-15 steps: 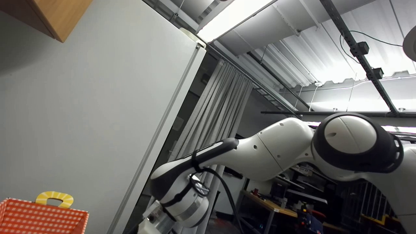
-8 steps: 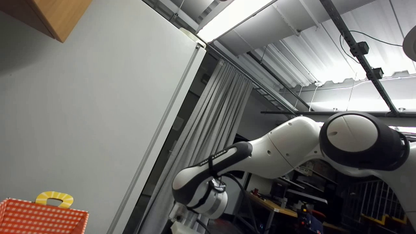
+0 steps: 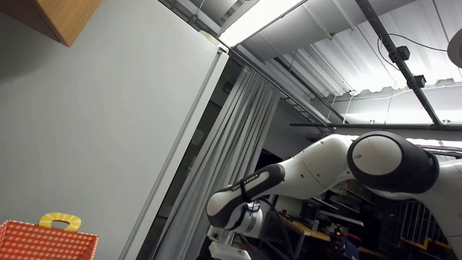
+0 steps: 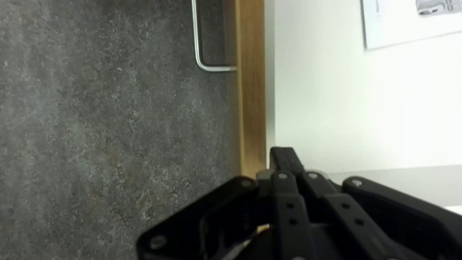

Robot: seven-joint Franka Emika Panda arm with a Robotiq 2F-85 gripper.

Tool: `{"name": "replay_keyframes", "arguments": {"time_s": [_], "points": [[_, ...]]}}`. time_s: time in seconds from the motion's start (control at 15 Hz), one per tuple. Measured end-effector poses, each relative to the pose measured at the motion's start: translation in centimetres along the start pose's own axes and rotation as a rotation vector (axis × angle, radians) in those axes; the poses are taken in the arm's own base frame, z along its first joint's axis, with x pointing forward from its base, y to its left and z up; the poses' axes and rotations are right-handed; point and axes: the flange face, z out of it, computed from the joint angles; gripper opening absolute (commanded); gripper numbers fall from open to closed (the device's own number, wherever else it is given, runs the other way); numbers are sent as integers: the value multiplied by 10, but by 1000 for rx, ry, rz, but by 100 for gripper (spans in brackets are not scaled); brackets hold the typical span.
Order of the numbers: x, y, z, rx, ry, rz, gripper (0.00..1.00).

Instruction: Open the bottom drawer on the right

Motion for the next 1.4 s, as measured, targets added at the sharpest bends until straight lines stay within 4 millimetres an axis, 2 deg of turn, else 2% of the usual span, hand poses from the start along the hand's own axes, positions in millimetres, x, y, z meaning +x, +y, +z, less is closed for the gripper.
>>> {"name": "replay_keyframes", "arguments": {"time_s": [0.2,0.6,0.93,1.27,1.33,1.4], "points": [[16,-10,-21,21,50,-9,0],[31,-62,-61,162,118,-10,0],[32,-102,-88,302,104,-3,0],[20,-126,-116,444,-6,-14,0],[17,-129,-122,467,-30,-20,26],[14,-130,-128,487,-54,-25,28]]}}
